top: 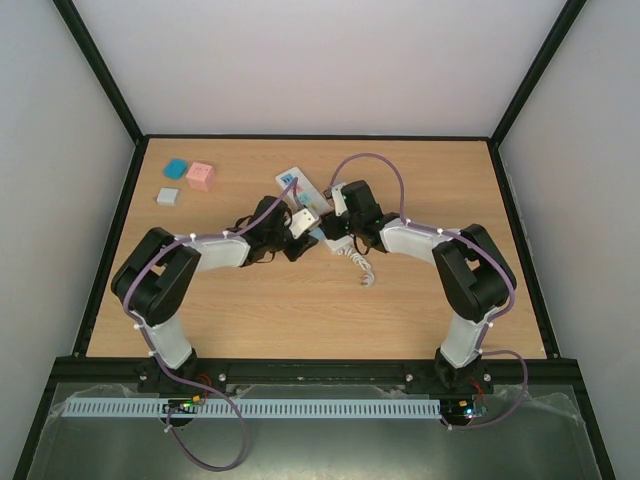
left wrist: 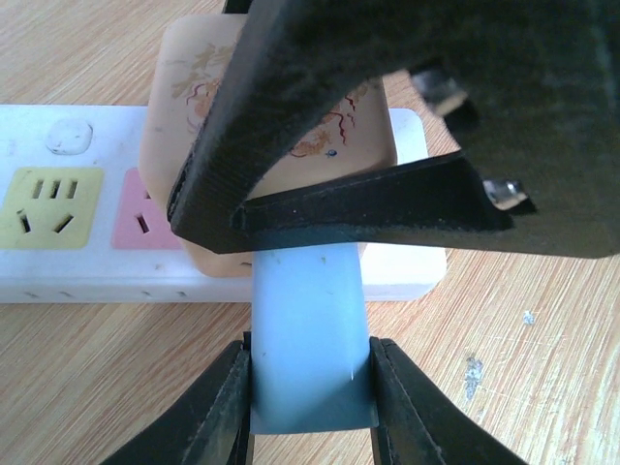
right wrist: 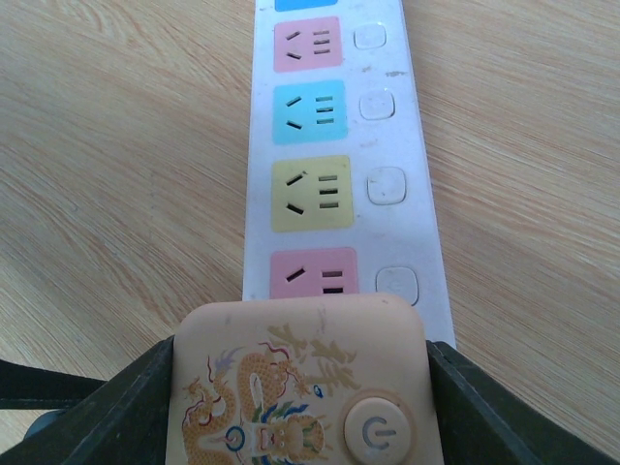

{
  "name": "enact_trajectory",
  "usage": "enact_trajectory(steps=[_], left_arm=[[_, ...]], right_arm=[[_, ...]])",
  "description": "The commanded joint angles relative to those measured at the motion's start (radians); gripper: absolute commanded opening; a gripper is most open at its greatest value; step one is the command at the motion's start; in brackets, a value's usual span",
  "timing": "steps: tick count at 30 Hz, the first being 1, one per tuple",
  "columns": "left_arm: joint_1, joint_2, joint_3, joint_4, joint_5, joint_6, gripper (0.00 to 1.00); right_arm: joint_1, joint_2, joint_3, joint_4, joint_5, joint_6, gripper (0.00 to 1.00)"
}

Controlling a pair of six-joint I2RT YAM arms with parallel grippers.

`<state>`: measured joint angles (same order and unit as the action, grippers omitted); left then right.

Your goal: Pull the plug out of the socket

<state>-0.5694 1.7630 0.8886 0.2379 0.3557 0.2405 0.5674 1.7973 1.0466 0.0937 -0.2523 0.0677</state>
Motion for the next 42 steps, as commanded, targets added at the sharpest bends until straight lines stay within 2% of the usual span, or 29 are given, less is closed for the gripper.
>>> enact_trajectory(steps=[1,14,21,26,32,42], left_arm=[[-0.006,-0.06,-0.061,-0.046,0.009,0.024,0.27],[-0.001,-0.122,-0.073,-0.097,0.024,0.027,0.23],[0.078,-0.19,-0.058,-0.189,0.086,0.025,0.23],[0.187,-0.244,-0.02,-0.295,0.116,0.048,0.24],[0.392,-0.297,0.0,-0.406,0.16,0.113,0.24],[0.728,-0.255,0.061,-0.516,0.256,0.19,0.24]], right_arm=[[-0.047,0.067,-0.034,-0.066,0.1,0.025,0.2],[-0.05,0.078,-0.042,-0.064,0.108,-0.001,0.2],[-0.051,0.087,-0.035,-0.074,0.078,-0.002,0.2],[-0.05,0.089,-0.033,-0.077,0.065,-0.004,0.2],[-0.051,0.084,-0.038,-0.072,0.04,-0.003,0.21],[-0.05,0.091,-0.034,-0.078,0.024,-0.004,0.21]])
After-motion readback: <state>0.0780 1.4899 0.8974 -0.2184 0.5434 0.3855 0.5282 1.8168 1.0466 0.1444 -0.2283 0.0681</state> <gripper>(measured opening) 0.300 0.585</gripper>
